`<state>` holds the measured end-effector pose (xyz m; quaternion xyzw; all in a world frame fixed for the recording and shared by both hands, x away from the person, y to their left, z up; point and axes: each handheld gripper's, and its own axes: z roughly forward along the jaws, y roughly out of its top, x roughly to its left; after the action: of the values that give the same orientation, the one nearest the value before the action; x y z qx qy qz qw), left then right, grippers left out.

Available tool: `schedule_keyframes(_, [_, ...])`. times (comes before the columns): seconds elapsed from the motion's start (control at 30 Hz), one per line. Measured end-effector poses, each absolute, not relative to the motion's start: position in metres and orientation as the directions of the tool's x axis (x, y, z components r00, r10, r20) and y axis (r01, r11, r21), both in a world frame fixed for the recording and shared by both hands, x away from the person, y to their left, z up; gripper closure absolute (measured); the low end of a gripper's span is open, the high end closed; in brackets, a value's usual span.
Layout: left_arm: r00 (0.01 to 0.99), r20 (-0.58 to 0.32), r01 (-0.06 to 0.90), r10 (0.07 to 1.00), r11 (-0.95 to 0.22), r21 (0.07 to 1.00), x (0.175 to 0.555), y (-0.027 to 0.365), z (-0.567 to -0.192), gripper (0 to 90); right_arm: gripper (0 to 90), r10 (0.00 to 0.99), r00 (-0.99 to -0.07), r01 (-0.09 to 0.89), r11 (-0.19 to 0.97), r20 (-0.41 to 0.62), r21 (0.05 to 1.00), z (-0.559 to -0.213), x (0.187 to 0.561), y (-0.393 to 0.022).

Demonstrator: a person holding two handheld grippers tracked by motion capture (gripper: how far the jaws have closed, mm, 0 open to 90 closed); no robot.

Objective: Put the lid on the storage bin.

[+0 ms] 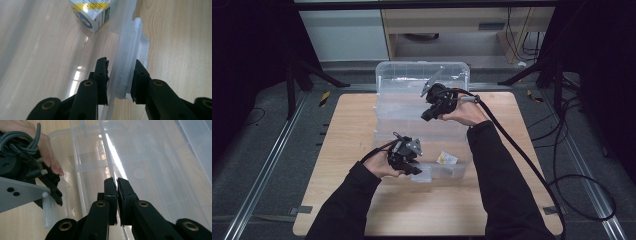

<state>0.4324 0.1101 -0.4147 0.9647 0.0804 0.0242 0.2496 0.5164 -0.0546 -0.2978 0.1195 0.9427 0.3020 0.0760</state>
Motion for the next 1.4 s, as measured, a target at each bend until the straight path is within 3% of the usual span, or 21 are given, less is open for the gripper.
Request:
schedule_keyframes(1.07, [0.983,0.049,0.131,0.174,-0.871,0.473,0.426,0.108,-0.413,68.3,86.6,0.264,-0.962,0.173,0.779,-0.065,0.602,-0.314,0.480,-0.059])
schedule_keyframes(1.27, [0.978,0.094,0.118,0.186,-0.867,0.485,0.418,0.110,-0.406,62.3,86.6,0.264,-0.963,0.176,0.771,-0.056,0.612,-0.317,0.477,-0.061])
schedule_keyframes(1.4, [0.973,0.106,0.115,0.204,-0.833,0.542,0.407,0.121,-0.389,58.5,86.6,0.255,-0.966,0.171,0.772,-0.051,0.612,-0.319,0.475,-0.061])
